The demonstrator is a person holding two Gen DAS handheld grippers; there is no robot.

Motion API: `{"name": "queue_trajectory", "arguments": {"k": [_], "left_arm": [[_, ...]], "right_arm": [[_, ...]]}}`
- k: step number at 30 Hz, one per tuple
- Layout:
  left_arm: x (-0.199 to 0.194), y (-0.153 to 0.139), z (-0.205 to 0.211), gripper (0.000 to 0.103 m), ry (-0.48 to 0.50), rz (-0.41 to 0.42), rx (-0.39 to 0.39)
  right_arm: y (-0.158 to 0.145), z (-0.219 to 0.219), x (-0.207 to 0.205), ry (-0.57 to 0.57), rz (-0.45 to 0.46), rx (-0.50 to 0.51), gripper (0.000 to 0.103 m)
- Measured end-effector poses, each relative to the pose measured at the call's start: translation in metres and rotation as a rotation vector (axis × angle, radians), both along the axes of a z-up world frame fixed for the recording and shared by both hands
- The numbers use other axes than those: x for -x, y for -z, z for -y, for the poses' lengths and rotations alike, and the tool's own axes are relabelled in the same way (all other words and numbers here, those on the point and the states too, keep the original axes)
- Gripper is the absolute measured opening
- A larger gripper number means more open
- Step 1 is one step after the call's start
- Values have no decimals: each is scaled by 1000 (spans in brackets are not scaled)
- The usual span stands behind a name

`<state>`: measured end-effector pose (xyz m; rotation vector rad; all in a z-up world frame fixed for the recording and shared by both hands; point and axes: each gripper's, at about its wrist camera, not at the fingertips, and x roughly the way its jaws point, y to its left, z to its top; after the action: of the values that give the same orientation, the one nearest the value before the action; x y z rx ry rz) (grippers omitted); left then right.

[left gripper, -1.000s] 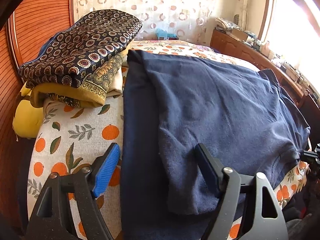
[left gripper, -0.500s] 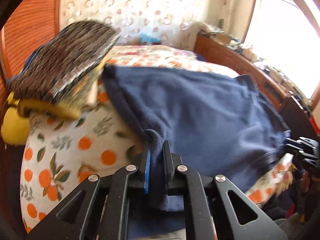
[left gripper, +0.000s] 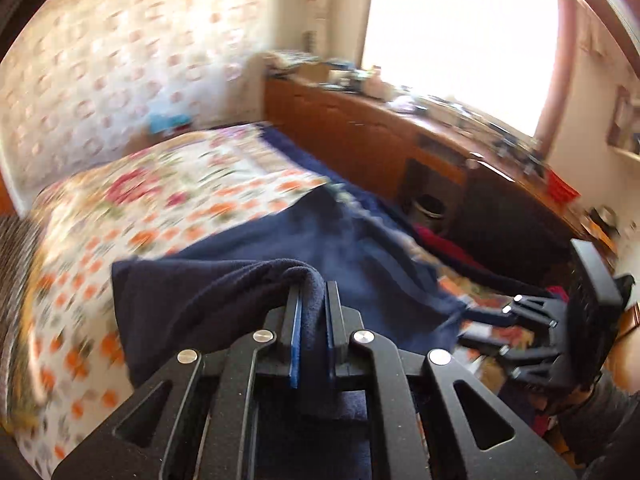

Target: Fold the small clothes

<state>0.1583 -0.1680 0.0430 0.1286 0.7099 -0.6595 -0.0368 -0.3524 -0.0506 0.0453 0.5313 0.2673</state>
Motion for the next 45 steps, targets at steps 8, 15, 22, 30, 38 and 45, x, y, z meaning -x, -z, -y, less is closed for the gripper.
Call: {"name": "queue_trajectory", "arguments": {"k": [8, 15, 22, 30, 38, 45], "left_arm": [[-16, -10, 88, 14, 124, 11, -83], [-22, 0, 68, 63, 107, -22, -74], [-29, 24, 17, 77, 22, -29, -112], [-33, 60, -50, 77, -98, -73, -102], [-19, 70, -94, 77, -181, -57, -85], [-10, 75, -119, 77, -227, -51, -60]], "right_arm": [[-5, 33, 23, 92, 24, -5, 34], [-2, 39, 20, 115, 13, 6, 35], [-9, 31, 2, 89, 12, 23, 35], [-21, -4, -31, -6, 31, 72, 35], [-36, -58, -83, -132, 19, 145, 49], [-43, -100, -123, -203, -8, 226, 55]]}}
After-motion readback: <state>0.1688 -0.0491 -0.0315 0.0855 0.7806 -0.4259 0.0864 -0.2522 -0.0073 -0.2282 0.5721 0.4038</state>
